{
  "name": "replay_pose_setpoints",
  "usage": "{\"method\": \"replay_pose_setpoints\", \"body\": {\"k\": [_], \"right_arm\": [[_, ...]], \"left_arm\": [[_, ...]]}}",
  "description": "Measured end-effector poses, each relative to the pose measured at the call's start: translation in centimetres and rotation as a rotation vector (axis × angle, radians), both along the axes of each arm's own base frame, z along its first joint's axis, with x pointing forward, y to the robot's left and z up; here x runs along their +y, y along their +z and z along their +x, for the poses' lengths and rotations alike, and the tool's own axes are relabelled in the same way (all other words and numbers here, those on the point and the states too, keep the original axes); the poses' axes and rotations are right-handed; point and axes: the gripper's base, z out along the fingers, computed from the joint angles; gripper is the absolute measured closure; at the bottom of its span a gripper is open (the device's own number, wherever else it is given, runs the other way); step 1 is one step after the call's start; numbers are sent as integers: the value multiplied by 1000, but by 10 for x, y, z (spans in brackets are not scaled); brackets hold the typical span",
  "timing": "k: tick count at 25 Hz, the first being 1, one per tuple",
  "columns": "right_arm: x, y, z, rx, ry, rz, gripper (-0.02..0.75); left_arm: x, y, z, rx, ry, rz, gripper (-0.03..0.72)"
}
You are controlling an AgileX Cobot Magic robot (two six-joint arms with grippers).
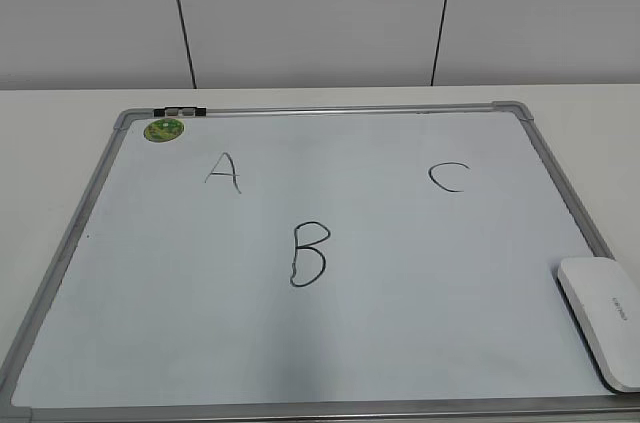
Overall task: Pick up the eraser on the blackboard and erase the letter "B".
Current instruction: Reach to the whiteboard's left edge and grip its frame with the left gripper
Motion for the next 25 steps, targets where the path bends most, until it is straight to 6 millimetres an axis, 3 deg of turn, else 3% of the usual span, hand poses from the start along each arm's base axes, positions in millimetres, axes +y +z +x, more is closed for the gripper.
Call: {"method": "replay_pose_setpoints", "body": {"k": [6, 11, 16, 25], "right_arm": [[0, 0, 0, 0, 0, 0, 165], [0, 0, 0, 0, 0, 0, 165], [0, 0, 0, 0, 0, 0, 165], [0, 0, 0, 0, 0, 0, 165]], "left_arm": [[0, 5, 5, 19, 0, 1, 64], [-1, 25, 34, 91, 0, 3, 65], [-6, 32, 83, 159, -11, -27, 66], [-10, 20, 184, 394, -4, -37, 81]]}}
